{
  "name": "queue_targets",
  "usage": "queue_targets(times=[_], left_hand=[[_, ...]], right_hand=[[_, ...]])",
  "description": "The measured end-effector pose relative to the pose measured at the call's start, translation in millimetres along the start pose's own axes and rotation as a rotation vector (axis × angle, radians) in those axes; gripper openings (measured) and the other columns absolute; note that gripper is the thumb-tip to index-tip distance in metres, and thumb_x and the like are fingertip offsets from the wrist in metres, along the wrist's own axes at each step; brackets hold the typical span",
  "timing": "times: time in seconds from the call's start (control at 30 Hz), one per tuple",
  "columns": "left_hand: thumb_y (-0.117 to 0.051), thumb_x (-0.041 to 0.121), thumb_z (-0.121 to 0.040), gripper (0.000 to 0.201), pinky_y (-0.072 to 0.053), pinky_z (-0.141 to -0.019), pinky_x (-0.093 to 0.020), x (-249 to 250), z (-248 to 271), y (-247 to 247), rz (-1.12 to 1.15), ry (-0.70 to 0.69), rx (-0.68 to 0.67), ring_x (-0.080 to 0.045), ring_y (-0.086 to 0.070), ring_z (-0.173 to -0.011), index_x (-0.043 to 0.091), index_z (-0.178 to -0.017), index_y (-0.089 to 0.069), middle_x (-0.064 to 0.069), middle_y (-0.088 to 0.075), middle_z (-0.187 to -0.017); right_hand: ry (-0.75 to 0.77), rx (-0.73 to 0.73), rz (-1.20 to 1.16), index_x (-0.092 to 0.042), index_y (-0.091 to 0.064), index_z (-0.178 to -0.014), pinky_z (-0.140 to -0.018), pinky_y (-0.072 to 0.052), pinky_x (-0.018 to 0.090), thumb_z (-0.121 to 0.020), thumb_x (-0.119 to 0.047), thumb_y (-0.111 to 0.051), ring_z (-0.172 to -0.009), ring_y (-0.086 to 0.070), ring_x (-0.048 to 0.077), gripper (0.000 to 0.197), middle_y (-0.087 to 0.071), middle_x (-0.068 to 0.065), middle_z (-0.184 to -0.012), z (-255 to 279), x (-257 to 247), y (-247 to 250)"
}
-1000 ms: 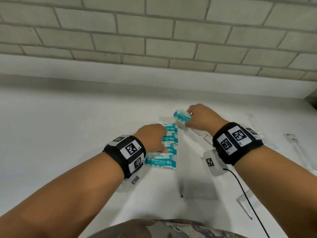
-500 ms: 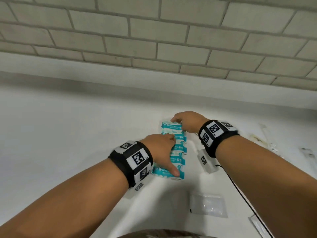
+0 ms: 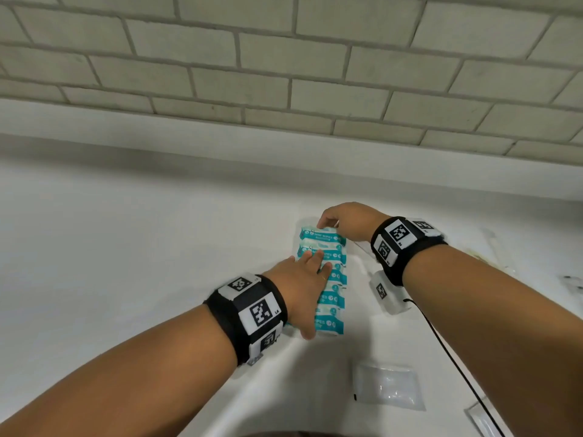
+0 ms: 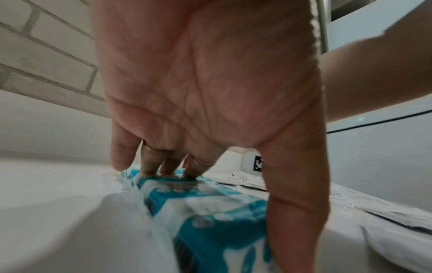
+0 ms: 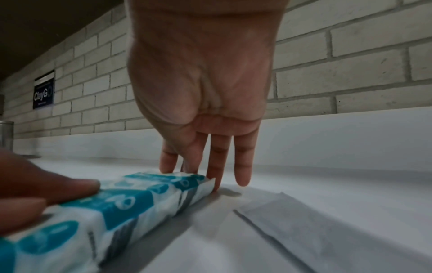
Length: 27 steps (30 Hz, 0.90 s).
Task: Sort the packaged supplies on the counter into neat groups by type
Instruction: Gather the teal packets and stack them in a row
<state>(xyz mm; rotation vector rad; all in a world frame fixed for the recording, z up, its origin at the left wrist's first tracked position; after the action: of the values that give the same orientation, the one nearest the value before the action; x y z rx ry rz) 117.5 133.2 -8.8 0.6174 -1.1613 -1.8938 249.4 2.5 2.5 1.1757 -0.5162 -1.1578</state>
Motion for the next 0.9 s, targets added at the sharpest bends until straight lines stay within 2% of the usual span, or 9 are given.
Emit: queue_targets(times=[0.13, 0.2, 0.37, 0.53, 0.63, 0.7, 0.77, 0.83, 0.9], left_hand=[[-0.067, 0.061, -0.070, 0.119, -0.018, -0.119, -0.047, -12.9, -12.7, -1.2, 0.006, 0.009, 0.042, -0.032, -0.004, -0.148, 0.014, -0.153, 0.003, -0.015, 0.006, -0.160], [-0.068, 0.062, -0.069, 0.119, -0.017, -0.119, -0.048, -26.3, -22.5, 4.4, 0.015, 0.028, 0.043, -0.031, -0.004, -0.148, 0.014, -0.153, 0.002, -0.014, 0.005, -0.160], [-0.067, 0.062, -0.070, 0.119, -0.024, -0.117, -0.047, -64.7, -53.8, 29.5, 0.004, 0.087, 0.027, -0.032, -0.005, -0.148, 0.012, -0.153, 0.002, -0.016, 0.005, -0.160], [-0.068, 0.060, -0.069, 0.119, -0.031, -0.112, -0.044, -99.3, -89.6, 51.6, 0.003, 0.121, 0.032, -0.032, -0.006, -0.148, 0.012, -0.153, 0.001, -0.017, 0.001, -0.160], [-0.070, 0.059, -0.067, 0.115, -0.039, -0.107, -0.042, -117.9, -107.5, 64.4, 0.029, 0.125, 0.041, -0.031, -0.022, -0.143, 0.014, -0.153, -0.007, -0.015, -0.013, -0.158], [-0.074, 0.057, -0.062, 0.109, -0.048, -0.098, -0.039, -128.5, -118.3, 71.1, 0.071, 0.131, 0.045, -0.028, -0.043, -0.129, 0.015, -0.148, -0.020, -0.012, -0.031, -0.151], [-0.077, 0.054, -0.059, 0.102, -0.053, -0.089, -0.037, -134.9, -125.8, 73.9, 0.094, 0.129, 0.031, -0.026, -0.054, -0.114, 0.017, -0.142, -0.030, -0.009, -0.040, -0.143], [-0.077, 0.052, -0.061, 0.109, -0.049, -0.097, -0.040, -137.8, -130.2, 70.8, 0.093, 0.115, 0.017, -0.029, -0.043, -0.129, 0.014, -0.148, -0.022, -0.012, -0.027, -0.153], [-0.076, 0.051, -0.065, 0.116, -0.039, -0.108, -0.041, -138.2, -129.2, 68.5, 0.100, 0.103, 0.010, -0.031, -0.020, -0.144, 0.015, -0.153, -0.008, -0.012, -0.006, -0.160]], right_hand=[[-0.017, 0.042, 0.038, -0.027, -0.067, -0.112, -0.087, -0.048, 0.032, -0.093, -0.004, -0.048, -0.104, -0.053, 0.021, 0.035, -0.049, 0.002, -0.115, -22.3, 5.2, 3.6], [-0.013, 0.072, 0.072, -0.025, -0.065, -0.117, -0.087, -0.046, 0.031, -0.093, -0.007, -0.050, -0.104, -0.052, 0.021, 0.033, -0.046, 0.003, -0.111, -35.4, 2.9, 6.5], [0.033, 0.139, 0.209, -0.018, -0.061, -0.117, -0.086, -0.047, 0.038, -0.086, -0.012, -0.057, -0.102, -0.051, 0.027, 0.032, -0.051, 0.008, -0.114, -72.9, -2.2, 17.1], [-0.027, 0.143, 0.201, -0.018, -0.057, -0.125, -0.090, -0.045, 0.040, -0.090, -0.014, -0.050, -0.109, -0.050, 0.029, 0.036, -0.047, 0.007, -0.121, -110.4, 5.1, 35.2], [-0.028, 0.139, 0.170, -0.017, -0.055, -0.127, -0.095, -0.046, 0.042, -0.092, -0.014, -0.048, -0.112, -0.050, 0.029, 0.036, -0.046, 0.006, -0.126, -131.4, 12.6, 45.6], [-0.006, 0.137, 0.123, -0.015, -0.055, -0.127, -0.097, -0.045, 0.039, -0.092, -0.012, -0.048, -0.114, -0.051, 0.028, 0.036, -0.048, 0.006, -0.125, -142.3, 16.6, 51.9], [0.027, 0.143, 0.114, -0.013, -0.059, -0.126, -0.098, -0.044, 0.035, -0.093, -0.011, -0.050, -0.114, -0.051, 0.026, 0.034, -0.050, 0.006, -0.125, -149.1, 19.1, 56.9], [0.047, 0.151, 0.110, -0.011, -0.062, -0.124, -0.098, -0.043, 0.034, -0.093, -0.010, -0.052, -0.114, -0.051, 0.026, 0.033, -0.052, 0.006, -0.124, -151.6, 21.7, 59.6], [0.054, 0.150, 0.071, -0.009, -0.064, -0.121, -0.098, -0.043, 0.034, -0.093, -0.007, -0.050, -0.113, -0.052, 0.025, 0.031, -0.054, 0.006, -0.122, -150.0, 23.2, 59.5]])
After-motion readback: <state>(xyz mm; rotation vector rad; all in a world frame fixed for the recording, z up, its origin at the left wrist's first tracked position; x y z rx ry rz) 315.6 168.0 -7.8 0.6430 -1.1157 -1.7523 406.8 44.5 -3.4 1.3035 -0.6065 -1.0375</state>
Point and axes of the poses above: each hand's wrist, its own z-axis away from the middle knuckle, its own y-axis out of the back of the hand, x = y × z, the point moved 1 cm from there along -z, towards the middle knuckle
